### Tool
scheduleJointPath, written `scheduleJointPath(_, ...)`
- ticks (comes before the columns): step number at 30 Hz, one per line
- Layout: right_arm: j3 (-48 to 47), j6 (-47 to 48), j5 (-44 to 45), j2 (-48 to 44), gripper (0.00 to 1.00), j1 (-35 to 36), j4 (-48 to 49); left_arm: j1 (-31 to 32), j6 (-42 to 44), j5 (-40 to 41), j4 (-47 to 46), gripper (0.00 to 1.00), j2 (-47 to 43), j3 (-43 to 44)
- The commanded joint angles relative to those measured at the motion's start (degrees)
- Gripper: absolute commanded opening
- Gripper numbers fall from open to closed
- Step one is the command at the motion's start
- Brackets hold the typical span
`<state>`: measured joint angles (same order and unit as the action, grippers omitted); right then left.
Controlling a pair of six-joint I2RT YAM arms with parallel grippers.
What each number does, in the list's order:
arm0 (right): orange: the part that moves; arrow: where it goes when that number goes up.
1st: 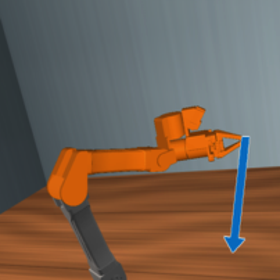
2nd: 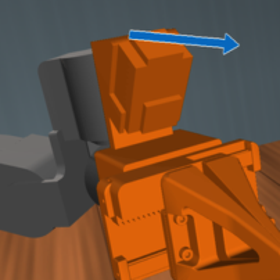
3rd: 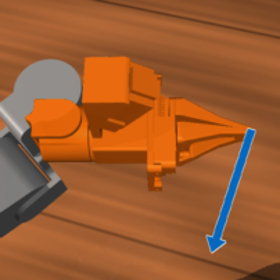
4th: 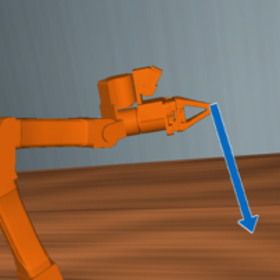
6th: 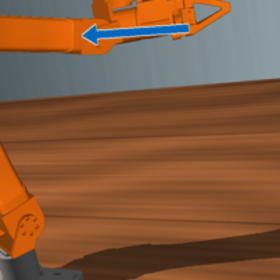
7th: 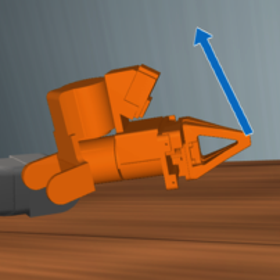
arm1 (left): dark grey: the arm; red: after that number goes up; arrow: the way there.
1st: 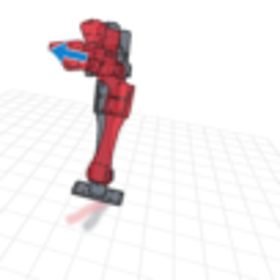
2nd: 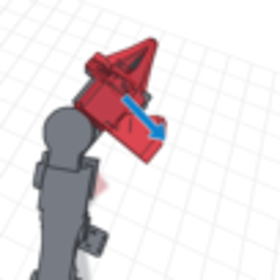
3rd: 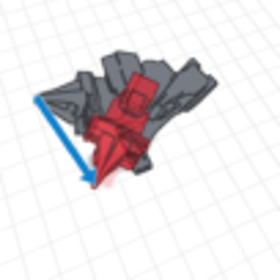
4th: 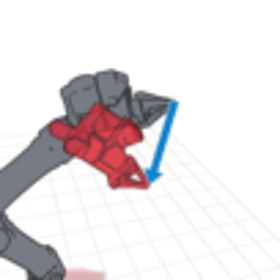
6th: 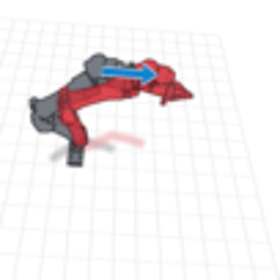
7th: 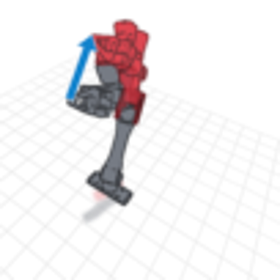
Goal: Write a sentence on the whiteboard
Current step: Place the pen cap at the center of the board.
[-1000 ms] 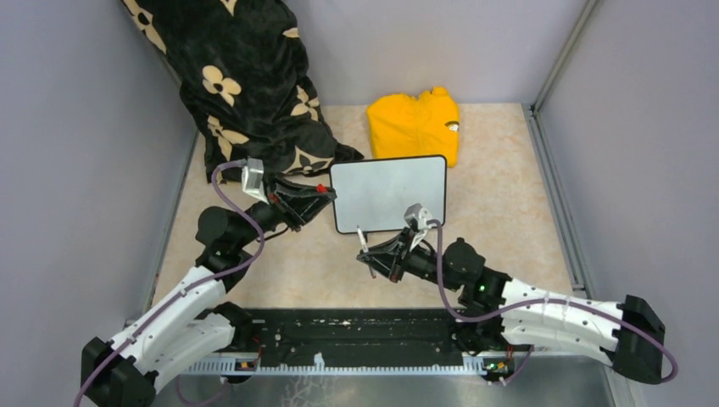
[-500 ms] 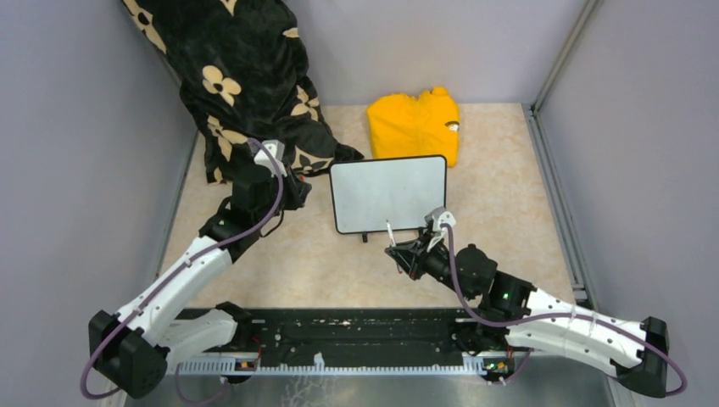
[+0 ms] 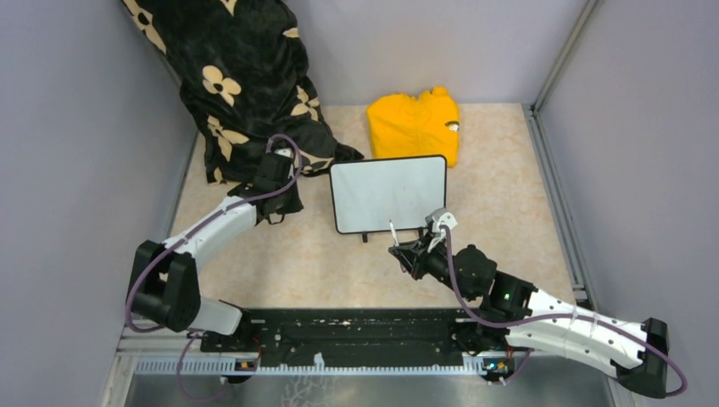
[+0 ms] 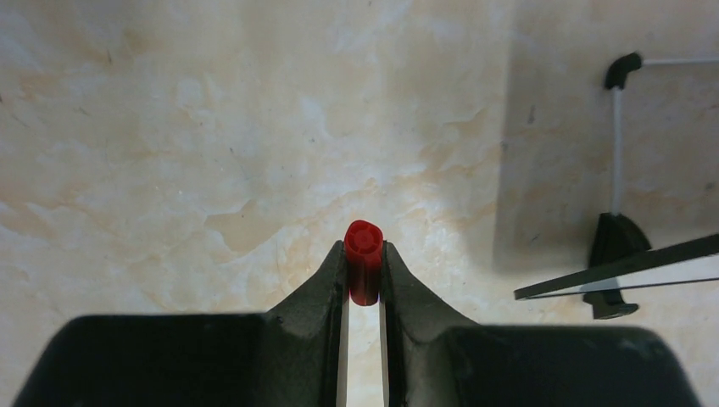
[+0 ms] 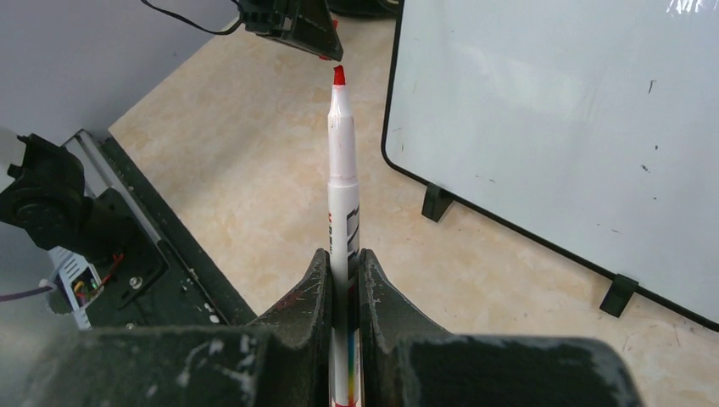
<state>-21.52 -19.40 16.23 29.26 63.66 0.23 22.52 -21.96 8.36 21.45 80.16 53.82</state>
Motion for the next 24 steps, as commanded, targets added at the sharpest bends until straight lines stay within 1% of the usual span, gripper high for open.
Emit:
scheduleJointPath(1,-3.49,1.29,0.34,-0.86,0.0,0.5,-0.13,-0.9,0.66,-2.73,-0.17,0.0,3.26,-1.78)
scheduleJointPath(4,-3.55,1.46,0.68,-1.45,0.0,0.5,-2.04,-0.98,1.28,-5.46,0.88,0.0,7.09,-0.63)
scheduleJointPath(9,-3.49,1.47,0.57,-0.35,0.0,0.46,-0.84,-0.98,1.56,-7.98,2.7,0.0,12.01,2.13)
scheduleJointPath(14,-3.99,1.72,0.28,0.69,0.0,0.52,-0.67,-0.98,1.56,-8.1,2.8,0.0,13.5,2.08)
scheduleJointPath(17,-4.25,2.07,0.27,1.01,0.0,0.5,-0.67,-0.95,1.69,-10.54,3.23,0.0,14.32,2.22)
scheduleJointPath(24,-4.32,2.28,0.37,1.51,0.0,0.5,-0.67,-0.89,1.96,-11.59,4.18,0.06,15.9,2.18)
